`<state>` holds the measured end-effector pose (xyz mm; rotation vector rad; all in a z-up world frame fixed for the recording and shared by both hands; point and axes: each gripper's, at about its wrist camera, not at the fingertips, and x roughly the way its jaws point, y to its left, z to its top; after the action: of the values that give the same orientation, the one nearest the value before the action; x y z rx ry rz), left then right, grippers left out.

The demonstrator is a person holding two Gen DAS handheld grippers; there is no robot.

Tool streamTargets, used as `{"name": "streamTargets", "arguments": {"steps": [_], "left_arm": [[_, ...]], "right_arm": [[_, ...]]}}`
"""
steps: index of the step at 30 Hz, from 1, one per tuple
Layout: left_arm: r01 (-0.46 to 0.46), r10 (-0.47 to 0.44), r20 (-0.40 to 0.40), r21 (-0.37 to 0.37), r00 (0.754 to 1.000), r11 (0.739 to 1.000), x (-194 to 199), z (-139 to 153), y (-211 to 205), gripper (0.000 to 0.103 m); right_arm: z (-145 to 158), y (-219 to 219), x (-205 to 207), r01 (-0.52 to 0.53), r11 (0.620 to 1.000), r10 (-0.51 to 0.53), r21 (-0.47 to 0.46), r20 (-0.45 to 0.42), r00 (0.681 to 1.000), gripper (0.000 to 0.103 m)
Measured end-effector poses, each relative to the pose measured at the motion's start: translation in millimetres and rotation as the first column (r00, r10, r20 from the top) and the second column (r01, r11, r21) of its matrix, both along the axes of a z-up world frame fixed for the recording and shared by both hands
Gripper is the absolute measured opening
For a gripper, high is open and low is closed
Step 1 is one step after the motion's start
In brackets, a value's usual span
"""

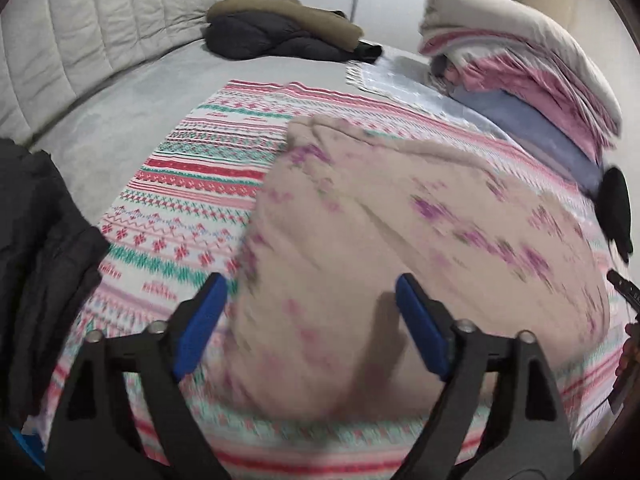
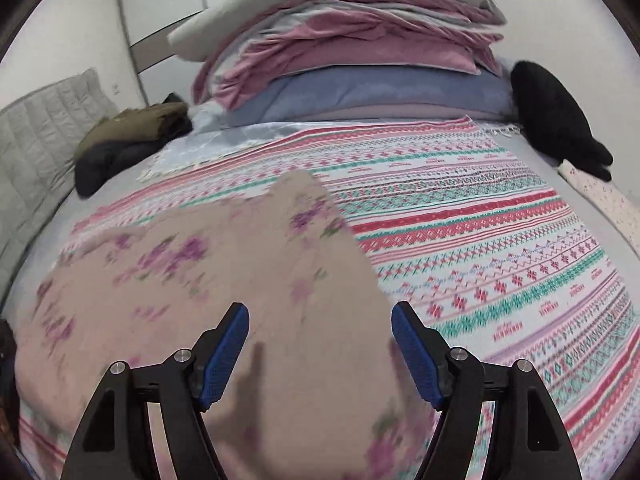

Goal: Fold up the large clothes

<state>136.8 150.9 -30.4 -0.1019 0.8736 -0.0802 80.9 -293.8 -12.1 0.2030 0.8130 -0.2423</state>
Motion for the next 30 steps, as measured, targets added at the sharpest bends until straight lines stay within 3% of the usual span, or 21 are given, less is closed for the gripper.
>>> {"name": "streamTargets", "arguments": {"steps": [2,8,13,16,22,25,27,30], "left_arm": [[0.022,-0.022,-0.003,0.018,1.000,1.000,-21.1,6.9,-13.9,0.097],[0.074,-0.073,-0.016,0.056,0.997,0.996,-73.9,11.4,-43.8,0.101],[0.108,-0.108,0.007,0.064,0.994,0.992,-101.5,3.2,-64.9,0.101],[0.118,-0.117,-0.018,0.042,0.993,0.992,-103.0,-5.4,-68.5,0.101],[0.056,-0.058,-0.024,-0.072,0.998,0.996,-65.7,6.2,-26.6,0.101],[0.021,-0.024,-0.040,-0.066,0.999,0.998,-21.7,7.7,1.1,0.101],[0.017,-0.023,-0.085,-0.068,0.996,0.998,9.3,-2.8,16.1,0.101],[0.028,-0.055,-0.164,-0.165,0.985,0.986,48.9,-24.4,37.6,0.101]], "right_arm": [[6.9,25.3,-22.2,-0.049,0.999,0.049,-0.016,0.003,0.999,0.077],[13.2,87.4,-76.8,-0.137,0.990,0.137,-0.034,-0.019,0.990,0.083],[2.7,115.6,-103.1,-0.170,0.984,0.170,-0.054,-0.011,0.985,0.084],[-11.3,116.9,-106.4,-0.181,0.982,0.180,-0.050,-0.038,0.983,0.084],[-8.6,62.9,-92.2,-0.112,0.993,0.113,0.044,-0.041,0.993,0.084],[0.0,15.6,-68.9,-0.074,0.991,0.076,0.113,-0.015,0.997,0.084],[-5.2,-13.4,-41.3,-0.060,0.988,0.069,0.140,-0.067,0.995,0.084],[-19.1,-46.2,-0.6,-0.068,0.986,0.085,0.150,-0.114,0.990,0.084]]}}
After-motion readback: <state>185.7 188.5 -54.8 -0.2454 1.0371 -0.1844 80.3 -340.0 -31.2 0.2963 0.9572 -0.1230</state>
